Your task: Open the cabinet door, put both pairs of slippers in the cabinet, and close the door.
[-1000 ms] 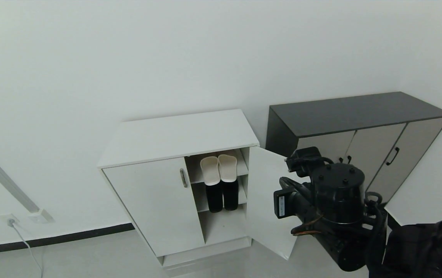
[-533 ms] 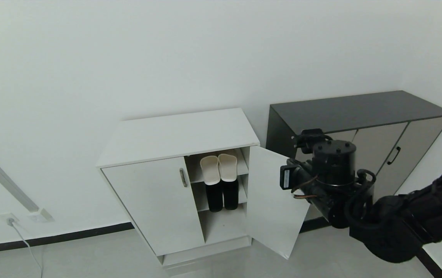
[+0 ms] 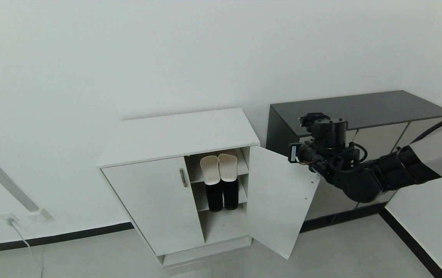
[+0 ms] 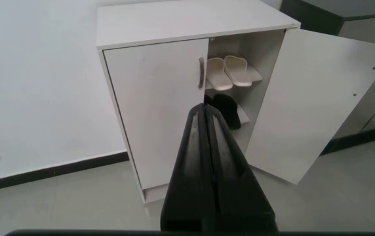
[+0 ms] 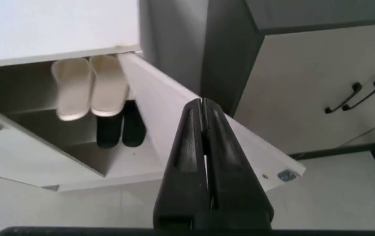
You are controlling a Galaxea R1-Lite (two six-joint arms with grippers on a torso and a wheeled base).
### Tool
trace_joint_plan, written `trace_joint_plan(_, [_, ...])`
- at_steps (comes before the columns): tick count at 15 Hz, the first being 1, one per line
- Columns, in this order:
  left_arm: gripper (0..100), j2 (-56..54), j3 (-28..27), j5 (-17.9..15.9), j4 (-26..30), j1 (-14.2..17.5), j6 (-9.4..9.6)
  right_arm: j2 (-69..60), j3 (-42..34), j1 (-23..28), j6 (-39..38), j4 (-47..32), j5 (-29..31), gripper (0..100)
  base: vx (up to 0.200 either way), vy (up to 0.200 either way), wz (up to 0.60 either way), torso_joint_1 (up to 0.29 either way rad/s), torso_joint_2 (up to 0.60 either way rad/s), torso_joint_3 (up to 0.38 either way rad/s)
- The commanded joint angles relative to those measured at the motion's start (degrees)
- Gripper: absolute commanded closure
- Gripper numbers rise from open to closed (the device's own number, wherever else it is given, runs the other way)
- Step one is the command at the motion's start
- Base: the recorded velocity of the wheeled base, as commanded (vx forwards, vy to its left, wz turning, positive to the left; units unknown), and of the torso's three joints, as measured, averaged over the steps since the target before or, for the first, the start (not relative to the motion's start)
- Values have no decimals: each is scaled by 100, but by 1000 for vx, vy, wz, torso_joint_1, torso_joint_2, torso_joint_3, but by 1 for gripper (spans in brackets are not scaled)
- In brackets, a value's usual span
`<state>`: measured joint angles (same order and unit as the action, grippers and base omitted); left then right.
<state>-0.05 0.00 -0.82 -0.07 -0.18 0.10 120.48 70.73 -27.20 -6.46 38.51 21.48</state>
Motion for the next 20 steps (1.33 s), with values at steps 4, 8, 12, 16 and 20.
trace_joint_plan(4, [100,5,0,3,-1,1,-1,687,257,479,-13,-1,-126,100,0,0,0,0,0,0])
trace_joint_plan(8, [100,5,0,-6,-1,1,-1,1092,617,751,-22,7,-162,100,0,0,0,0,0,0])
trace_joint_plan(12, [100,5,0,-6,-1,1,8,1329,784,883,-22,7,-223,100,0,0,0,0,0,0])
trace_joint_plan(16, [100,5,0,-6,-1,1,8,1443,881,918,-22,-1,-223,100,0,0,0,0,0,0])
trace_joint_plan(20, [100,5,0,-6,-1,1,8,1522,907,918,-22,-1,-223,100,0,0,0,0,0,0])
